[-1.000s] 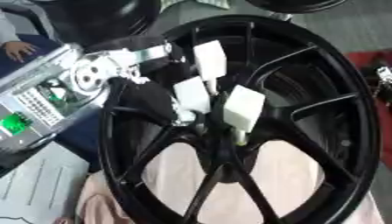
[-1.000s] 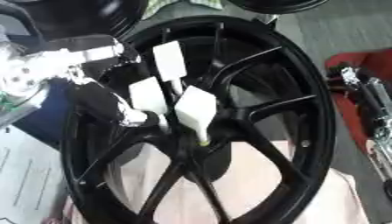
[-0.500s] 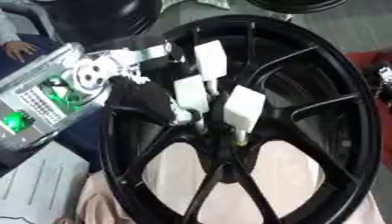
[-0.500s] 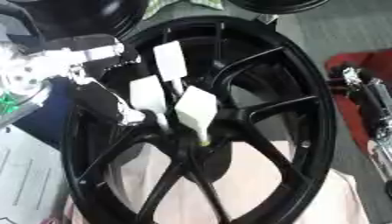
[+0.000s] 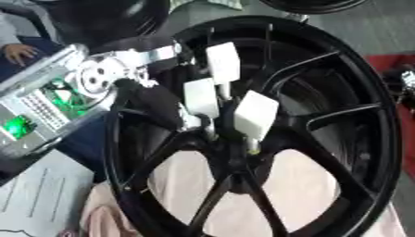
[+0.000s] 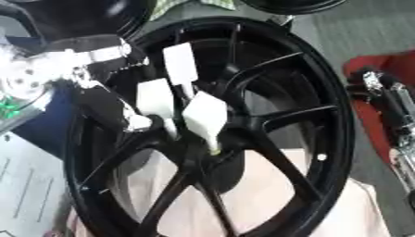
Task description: Pull the pin out of the wheel hub.
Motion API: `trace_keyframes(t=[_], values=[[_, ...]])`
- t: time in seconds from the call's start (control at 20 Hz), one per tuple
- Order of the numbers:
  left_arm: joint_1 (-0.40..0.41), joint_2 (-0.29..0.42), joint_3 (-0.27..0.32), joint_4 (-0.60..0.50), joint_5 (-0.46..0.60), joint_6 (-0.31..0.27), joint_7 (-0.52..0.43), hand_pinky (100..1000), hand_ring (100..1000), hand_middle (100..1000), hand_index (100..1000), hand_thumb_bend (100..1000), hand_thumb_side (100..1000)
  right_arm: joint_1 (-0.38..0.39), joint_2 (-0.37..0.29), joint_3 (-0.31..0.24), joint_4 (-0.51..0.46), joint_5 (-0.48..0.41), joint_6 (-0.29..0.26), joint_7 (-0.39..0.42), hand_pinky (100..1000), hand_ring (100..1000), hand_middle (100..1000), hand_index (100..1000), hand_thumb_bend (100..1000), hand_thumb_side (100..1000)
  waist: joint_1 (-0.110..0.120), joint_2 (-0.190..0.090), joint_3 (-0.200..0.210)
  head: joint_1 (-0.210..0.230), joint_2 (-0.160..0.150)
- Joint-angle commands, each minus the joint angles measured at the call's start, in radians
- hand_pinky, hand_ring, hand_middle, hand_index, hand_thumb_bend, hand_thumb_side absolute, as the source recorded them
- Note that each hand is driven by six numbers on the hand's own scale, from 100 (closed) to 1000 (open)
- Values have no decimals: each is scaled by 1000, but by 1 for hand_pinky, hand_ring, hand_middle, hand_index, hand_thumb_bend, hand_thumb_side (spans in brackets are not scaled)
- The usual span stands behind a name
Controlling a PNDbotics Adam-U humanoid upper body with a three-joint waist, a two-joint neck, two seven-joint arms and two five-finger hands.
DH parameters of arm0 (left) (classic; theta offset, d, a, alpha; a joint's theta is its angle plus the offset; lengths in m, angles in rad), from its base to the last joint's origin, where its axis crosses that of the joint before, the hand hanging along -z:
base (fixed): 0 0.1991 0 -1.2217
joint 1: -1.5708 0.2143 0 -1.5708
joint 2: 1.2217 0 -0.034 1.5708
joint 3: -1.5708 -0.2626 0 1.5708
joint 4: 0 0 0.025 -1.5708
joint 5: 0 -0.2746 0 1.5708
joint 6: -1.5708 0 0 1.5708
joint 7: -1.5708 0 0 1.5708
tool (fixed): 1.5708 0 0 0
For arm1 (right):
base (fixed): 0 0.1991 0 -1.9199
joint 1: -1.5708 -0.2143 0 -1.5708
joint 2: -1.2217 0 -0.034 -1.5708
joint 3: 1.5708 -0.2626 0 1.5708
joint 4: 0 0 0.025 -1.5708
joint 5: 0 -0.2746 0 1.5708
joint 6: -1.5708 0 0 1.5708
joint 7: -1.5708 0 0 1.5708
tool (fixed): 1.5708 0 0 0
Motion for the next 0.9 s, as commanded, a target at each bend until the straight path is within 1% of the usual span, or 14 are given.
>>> trace_keyframes(t=[0.05,0.5,0.75,0.9], values=[[-13,17,22,-11,3,6,2,627,542,374,496,386,131,-4,-24,-9,-7,9,-1,2,761,719,668,719,100,746,-8,-20,0,3,-7],[-26,43,42,-48,7,16,20,618,528,336,456,389,103,-4,-27,-9,-6,12,-1,0,762,719,667,720,100,745,-9,-25,1,1,-4],[-23,77,78,-79,30,11,37,616,518,310,428,394,100,-4,-29,-10,-7,13,0,-2,763,720,667,720,100,741,-8,-27,0,-1,-3],[-13,102,108,-97,83,-3,50,614,512,297,414,404,100,-4,-28,-11,-7,14,0,-4,763,720,667,720,100,741,-8,-27,-1,-3,1]])
